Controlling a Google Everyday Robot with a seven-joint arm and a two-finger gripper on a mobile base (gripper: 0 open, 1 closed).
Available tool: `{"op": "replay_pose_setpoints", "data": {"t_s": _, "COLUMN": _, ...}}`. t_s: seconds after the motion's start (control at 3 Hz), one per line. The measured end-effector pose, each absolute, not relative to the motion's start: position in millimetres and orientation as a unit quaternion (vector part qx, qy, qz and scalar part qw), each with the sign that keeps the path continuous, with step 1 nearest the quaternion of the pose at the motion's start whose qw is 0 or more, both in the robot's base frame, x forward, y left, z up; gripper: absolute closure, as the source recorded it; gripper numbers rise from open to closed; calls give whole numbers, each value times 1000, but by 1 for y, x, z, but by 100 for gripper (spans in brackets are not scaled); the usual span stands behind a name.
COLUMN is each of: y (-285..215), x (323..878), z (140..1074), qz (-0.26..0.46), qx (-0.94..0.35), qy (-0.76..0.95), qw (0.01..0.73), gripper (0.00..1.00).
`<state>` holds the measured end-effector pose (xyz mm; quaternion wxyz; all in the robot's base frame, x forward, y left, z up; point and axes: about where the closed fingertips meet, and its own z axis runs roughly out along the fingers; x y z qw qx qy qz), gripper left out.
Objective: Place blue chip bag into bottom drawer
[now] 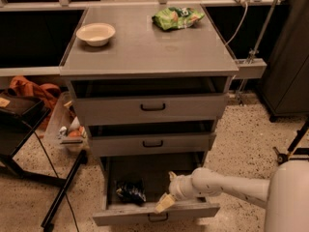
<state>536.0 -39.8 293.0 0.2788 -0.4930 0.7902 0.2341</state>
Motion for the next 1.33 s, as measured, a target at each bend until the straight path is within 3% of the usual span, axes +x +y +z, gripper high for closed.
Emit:
{"op": "replay_pose_setpoints", "data": {"t_s": 1.0, "y": -142, "x": 513, "z": 374, "qz": 205, "qx": -462, "qy": 815, "qw": 286, "gripper": 0}}
{"op": "replay_pose_setpoints", "data": {"t_s": 1.33, "y": -144, "x": 512, "z": 375, "qz": 205, "qx": -461, "qy": 815, "qw": 286, "gripper": 0}}
